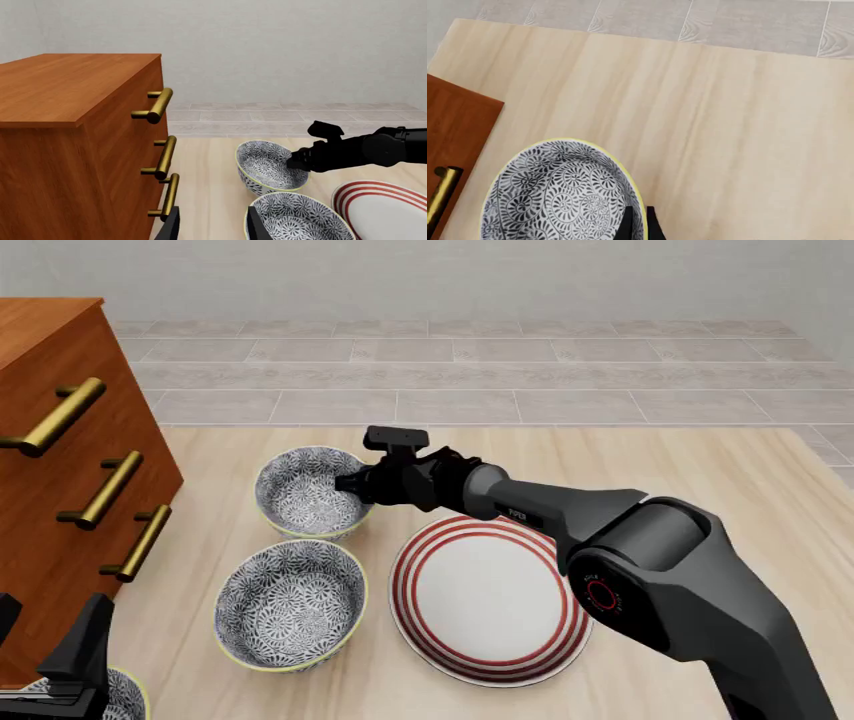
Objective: Pick up the bowl and put it in the front on the plate.
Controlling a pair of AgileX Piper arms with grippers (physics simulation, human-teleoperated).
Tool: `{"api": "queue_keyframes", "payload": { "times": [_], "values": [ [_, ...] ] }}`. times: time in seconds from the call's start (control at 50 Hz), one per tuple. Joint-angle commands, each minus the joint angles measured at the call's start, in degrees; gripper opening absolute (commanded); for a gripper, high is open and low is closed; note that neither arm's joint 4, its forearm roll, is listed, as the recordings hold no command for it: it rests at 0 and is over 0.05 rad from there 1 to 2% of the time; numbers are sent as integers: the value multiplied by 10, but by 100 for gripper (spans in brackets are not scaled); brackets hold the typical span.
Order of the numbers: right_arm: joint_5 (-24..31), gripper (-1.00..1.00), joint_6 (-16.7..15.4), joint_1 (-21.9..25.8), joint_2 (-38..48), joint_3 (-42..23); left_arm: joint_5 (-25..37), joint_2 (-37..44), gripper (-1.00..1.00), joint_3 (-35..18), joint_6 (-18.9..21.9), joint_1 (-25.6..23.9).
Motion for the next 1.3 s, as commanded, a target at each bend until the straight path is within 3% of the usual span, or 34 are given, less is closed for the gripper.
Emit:
{"api": "queue_keyframes", "payload": {
  "times": [0.02,0.26,0.88,1.3],
  "values": [
    [-14,-100,8,0,-9,25,0,0,100,0,0,0],
    [-9,-100,-18,-26,-48,45,0,0,100,0,0,0],
    [-33,-100,-40,-49,-154,149,0,0,100,0,0,0],
    [-74,-100,-42,-57,-290,303,0,0,100,0,0,0]
  ]
}}
